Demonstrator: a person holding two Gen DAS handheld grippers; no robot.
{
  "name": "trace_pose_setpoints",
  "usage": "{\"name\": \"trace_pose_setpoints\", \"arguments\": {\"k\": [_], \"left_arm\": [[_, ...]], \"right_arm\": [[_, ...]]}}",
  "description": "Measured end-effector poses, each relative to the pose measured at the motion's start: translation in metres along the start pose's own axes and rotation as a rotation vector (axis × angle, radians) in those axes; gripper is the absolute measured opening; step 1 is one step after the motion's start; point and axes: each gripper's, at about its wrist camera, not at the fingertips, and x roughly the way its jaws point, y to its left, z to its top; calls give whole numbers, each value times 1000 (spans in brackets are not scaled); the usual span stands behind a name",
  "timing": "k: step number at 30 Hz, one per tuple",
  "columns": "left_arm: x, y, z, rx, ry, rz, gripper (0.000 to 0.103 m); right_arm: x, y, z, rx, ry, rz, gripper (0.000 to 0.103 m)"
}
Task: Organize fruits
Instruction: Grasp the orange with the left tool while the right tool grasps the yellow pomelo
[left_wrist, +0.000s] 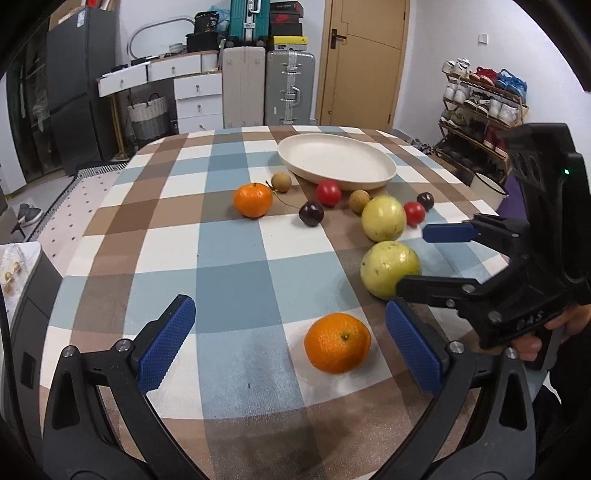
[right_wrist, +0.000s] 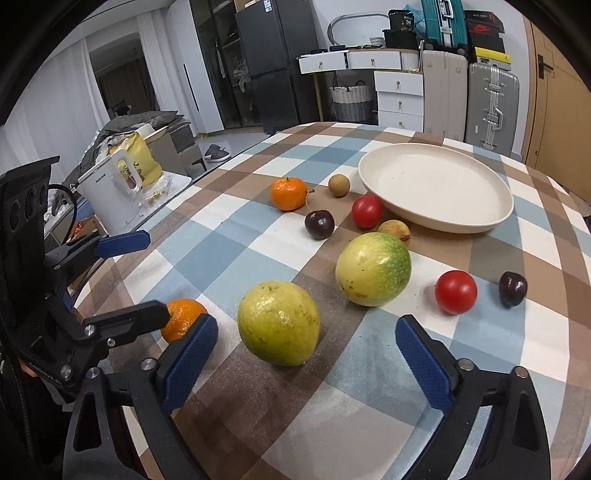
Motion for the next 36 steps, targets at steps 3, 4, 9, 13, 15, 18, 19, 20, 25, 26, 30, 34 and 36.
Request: {"name": "trace_pose_setpoints", "arguments": {"k": [3,4,9,13,15,18,19,20,25,26,30,34,36], "left_arm": [[5,-1,-2,-5,34,6,103],[8,-2,-3,6,51,1,103],[19,-6,-9,25,98,-9,103],[23,-13,-12,57,111,3,103],[24,-14,-14,57,121,1,103],[28,-12,-15,49,137,0,101],[28,-11,-15,44,139,-4,101],[29,-10,-15,40,141,-4,100],[28,-12,-15,39,145,-58,91],[28,-13,-15,44,151,-63,85],[31,-22,-17,78,169,-80,72],[32,-23,-18,82,170,-85,63],[31,-22,-17,72,164,-94,54]], "right_arm": [[5,0,1,-2,20,10,88],[7,1,1,-6,28,11,87],[12,4,2,-15,41,21,82],[15,7,2,-19,51,24,74],[14,7,2,-17,54,30,71],[15,9,2,-24,58,27,64],[16,10,2,-23,60,28,61],[16,10,2,-19,58,33,58],[15,14,0,-27,58,40,51],[15,15,0,-28,56,39,50],[12,14,-1,-22,50,43,50],[5,8,-3,-5,34,41,50],[2,5,-4,-1,34,36,50]]}}
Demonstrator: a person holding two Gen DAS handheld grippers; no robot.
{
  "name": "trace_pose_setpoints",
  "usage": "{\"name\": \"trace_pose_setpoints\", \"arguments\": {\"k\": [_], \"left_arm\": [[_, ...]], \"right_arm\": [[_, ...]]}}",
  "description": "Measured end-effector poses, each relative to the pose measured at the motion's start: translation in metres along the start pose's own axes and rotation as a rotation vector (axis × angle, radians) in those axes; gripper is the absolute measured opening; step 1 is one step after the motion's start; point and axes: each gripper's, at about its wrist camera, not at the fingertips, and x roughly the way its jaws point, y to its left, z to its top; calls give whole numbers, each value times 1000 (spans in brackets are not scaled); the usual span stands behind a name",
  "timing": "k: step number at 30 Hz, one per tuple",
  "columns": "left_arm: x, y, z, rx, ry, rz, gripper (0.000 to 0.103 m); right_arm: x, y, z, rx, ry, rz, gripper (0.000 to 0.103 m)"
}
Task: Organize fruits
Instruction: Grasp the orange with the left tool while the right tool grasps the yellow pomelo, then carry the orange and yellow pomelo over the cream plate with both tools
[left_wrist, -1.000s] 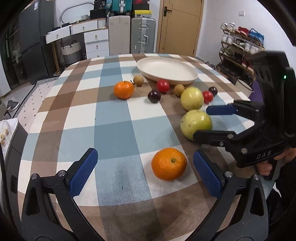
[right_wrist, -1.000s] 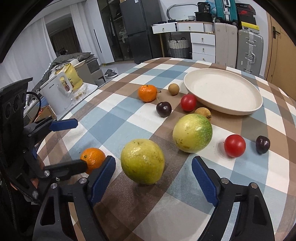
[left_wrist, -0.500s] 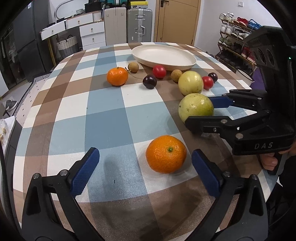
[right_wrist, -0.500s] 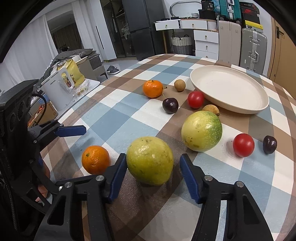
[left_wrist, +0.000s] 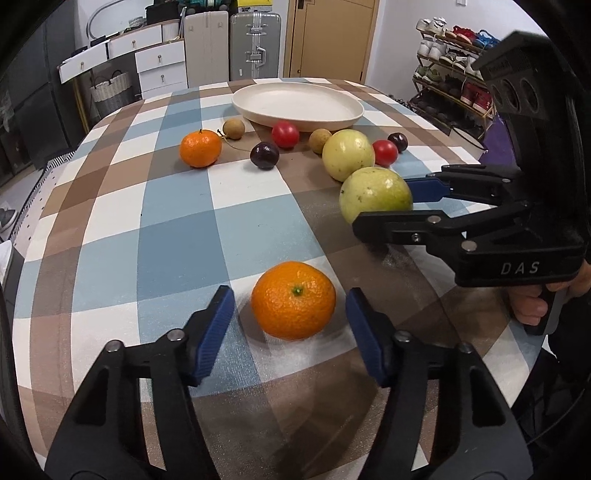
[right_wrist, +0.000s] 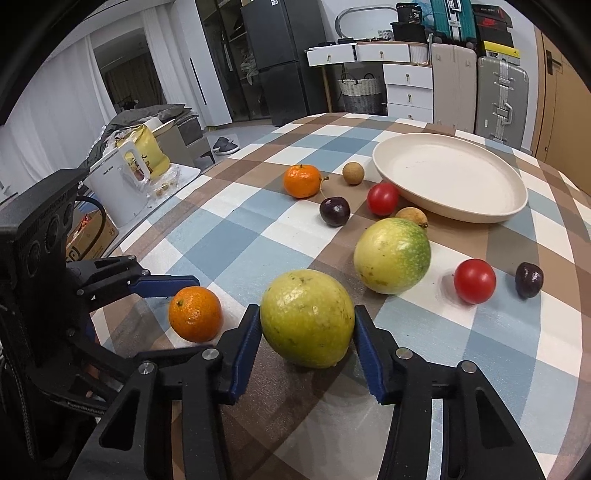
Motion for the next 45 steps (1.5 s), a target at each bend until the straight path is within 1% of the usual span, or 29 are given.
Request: {"name": "trace_pose_setpoints", "arguments": {"k": [1,3,4,13,21,26,37,45], "left_arm": [[0,1,0,-6,-3,-4,52],[0,1,1,-11,-4,-8,43],[0,1,1,-12,-6,-10,40],[1,-5,7,-26,-15,-23,39],[-1,-12,20,-23,-39,-14,39],[-3,-14,37,-30,-69,-5,39],[-4,-24,80,-5,-141,18,39],[5,-23,100,-15,-162,28,39]], "right_arm": [[-2,-1,-1,0,-2,-3,50],[-6,-4,-2,5,-8,-7,50],[-8,-6,-3,9,-11,-9,50],[-24,-21,-9,35,-42,-26,50],[-38,-31,-13,43,-68,-42,50],[-49,-39,-12,59,-94,-52,50],[-71,-63,-7,90,-148,-83,50],[-84,-82,1,107,-180,-116,50]]}}
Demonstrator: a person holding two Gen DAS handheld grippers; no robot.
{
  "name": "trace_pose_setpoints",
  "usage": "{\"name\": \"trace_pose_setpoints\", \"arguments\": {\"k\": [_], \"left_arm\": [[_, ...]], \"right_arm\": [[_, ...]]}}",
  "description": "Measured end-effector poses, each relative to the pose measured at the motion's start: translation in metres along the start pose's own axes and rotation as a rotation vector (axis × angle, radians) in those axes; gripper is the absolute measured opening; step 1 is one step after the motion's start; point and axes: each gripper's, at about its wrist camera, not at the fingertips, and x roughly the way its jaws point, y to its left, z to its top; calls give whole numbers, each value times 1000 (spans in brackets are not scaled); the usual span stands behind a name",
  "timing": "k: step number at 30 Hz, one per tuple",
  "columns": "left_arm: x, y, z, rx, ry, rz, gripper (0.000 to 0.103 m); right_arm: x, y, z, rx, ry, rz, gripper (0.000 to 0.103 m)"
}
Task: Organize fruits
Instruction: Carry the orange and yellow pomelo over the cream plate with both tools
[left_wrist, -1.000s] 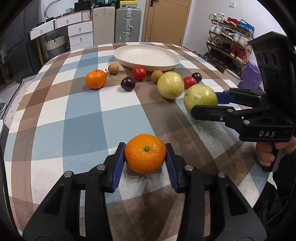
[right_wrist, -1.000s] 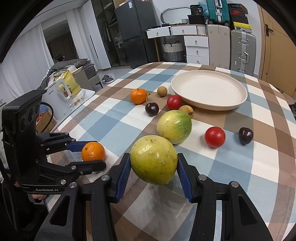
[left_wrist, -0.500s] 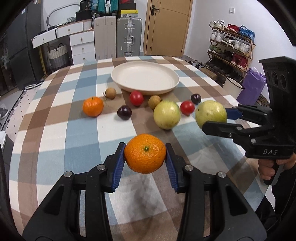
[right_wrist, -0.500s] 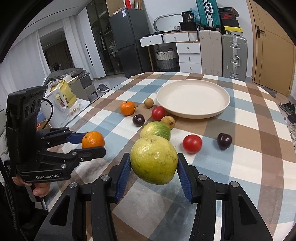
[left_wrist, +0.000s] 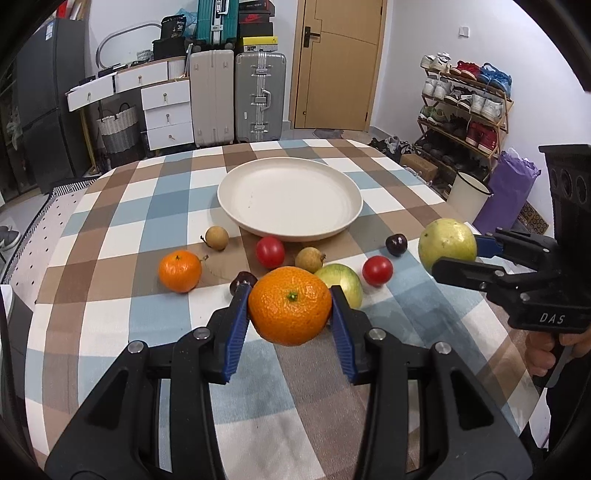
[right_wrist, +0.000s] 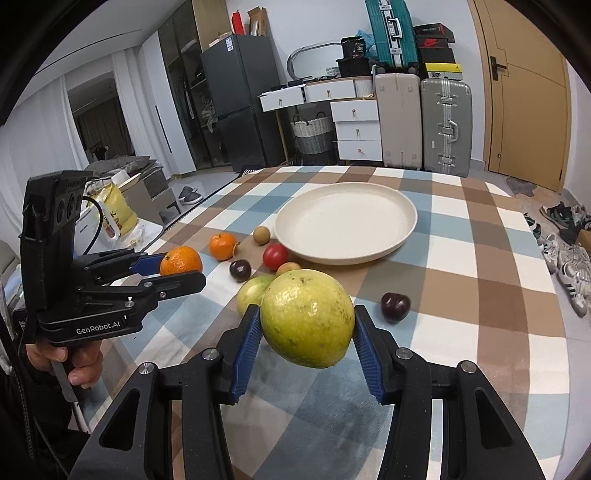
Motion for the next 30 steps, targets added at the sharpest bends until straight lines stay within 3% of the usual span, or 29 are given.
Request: {"name": "trace_pose_setpoints", "arguments": {"k": [30], "left_arm": [[68,12,59,21,-49,55,39]], "right_arm": [[42,-39,61,60,-82,-32,50]]}}
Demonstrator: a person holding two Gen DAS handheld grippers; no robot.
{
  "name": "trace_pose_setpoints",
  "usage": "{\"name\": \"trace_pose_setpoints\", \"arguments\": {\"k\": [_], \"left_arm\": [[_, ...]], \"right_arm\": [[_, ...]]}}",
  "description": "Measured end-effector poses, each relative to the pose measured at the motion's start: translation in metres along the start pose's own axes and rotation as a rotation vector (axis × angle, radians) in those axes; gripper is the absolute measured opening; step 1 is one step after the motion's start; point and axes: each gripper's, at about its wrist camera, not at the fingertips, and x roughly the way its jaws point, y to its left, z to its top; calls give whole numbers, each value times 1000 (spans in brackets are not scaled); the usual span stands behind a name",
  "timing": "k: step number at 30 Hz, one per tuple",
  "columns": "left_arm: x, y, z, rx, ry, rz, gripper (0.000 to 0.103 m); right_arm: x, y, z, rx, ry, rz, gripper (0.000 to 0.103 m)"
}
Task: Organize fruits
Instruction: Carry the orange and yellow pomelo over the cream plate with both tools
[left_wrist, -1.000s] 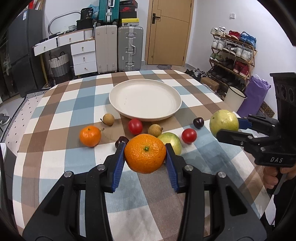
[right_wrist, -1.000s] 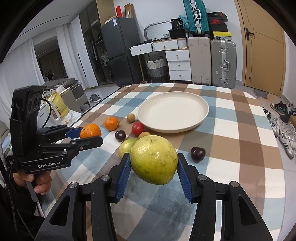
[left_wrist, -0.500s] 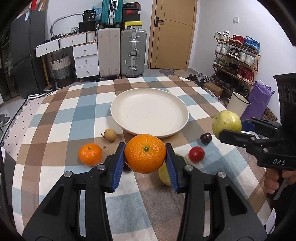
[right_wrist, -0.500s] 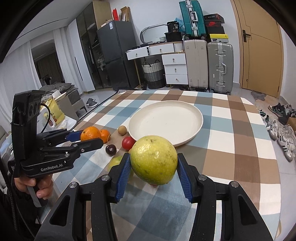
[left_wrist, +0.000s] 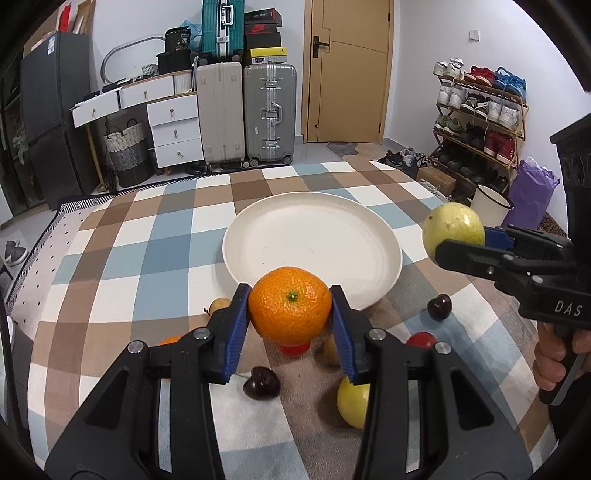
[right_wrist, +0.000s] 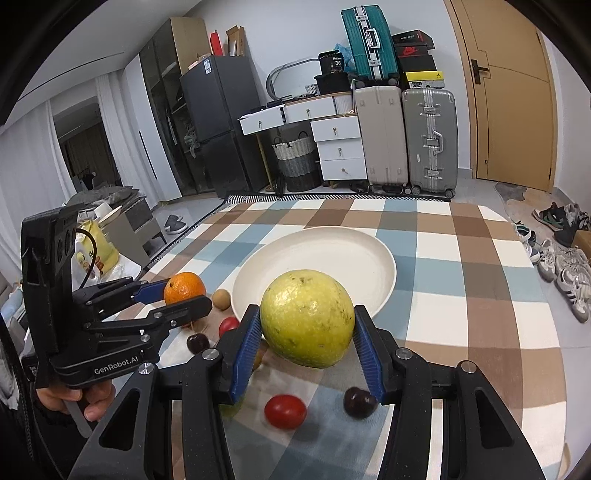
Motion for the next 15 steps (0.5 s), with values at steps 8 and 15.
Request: {"name": "trace_pose_setpoints", "arguments": {"k": [8,15], "left_arm": [[25,7,10,-8,4,15,39],[46,11,16,-10,17,13,39]], "right_arm": [[28,-5,14,15,10,8,50],[53,-12,19,23,48,-1,50]]}}
